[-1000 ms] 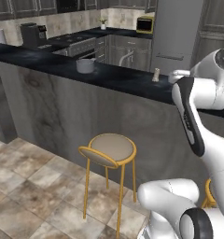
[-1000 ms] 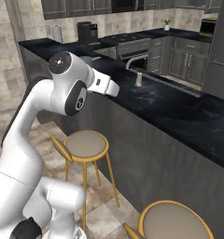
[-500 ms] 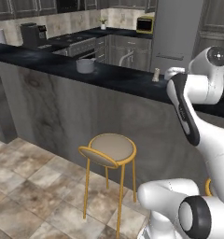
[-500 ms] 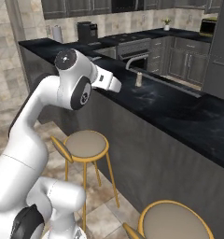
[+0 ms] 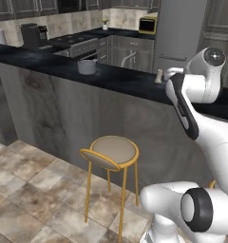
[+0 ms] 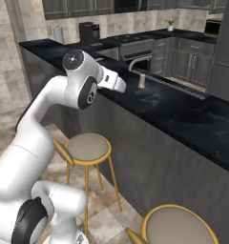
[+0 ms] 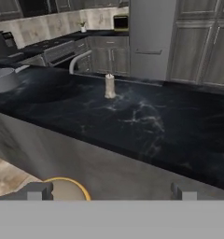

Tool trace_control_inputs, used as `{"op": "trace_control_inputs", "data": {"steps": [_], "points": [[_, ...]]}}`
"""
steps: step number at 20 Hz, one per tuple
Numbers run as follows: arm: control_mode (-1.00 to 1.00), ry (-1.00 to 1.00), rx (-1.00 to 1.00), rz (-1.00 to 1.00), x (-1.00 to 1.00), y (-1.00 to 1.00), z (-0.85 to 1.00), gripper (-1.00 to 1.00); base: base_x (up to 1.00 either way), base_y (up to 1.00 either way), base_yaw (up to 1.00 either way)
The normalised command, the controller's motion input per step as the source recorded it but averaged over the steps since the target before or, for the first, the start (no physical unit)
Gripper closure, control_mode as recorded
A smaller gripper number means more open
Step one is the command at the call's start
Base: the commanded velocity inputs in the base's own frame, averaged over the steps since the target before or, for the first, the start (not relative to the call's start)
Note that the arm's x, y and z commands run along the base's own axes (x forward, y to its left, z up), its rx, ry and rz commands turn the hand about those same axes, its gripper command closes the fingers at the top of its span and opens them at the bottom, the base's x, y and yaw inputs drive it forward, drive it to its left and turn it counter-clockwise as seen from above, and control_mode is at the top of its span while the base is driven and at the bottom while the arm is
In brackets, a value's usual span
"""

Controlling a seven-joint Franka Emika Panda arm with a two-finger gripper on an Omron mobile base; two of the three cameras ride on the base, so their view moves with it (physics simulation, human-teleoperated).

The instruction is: Pick the candle and candle from the dining table and place them in the open cabinet. Close the cabinet after placing the objects.

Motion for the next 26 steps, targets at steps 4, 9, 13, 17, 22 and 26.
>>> {"op": "trace_control_inputs", "data": {"steps": [4,9,13,17,22,26], "points": [[-1.00,0.00,0.00,0.00,0.28,-0.08,-0.18,-1.00,0.00,0.00,0.00],[-1.00,0.00,0.00,0.00,0.28,-0.07,-0.18,-1.00,0.00,0.00,0.00],[-1.00,0.00,0.00,0.00,0.25,-0.04,-0.08,-1.00,0.00,0.00,0.00],[-1.00,0.00,0.00,0.00,0.24,-0.01,-0.01,-1.00,0.00,0.00,0.00],[-1.00,0.00,0.00,0.00,0.20,-0.03,0.00,-1.00,0.00,0.00,0.00],[-1.00,0.00,0.00,0.00,0.19,-0.10,-0.05,-1.00,0.00,0.00,0.00]]}}
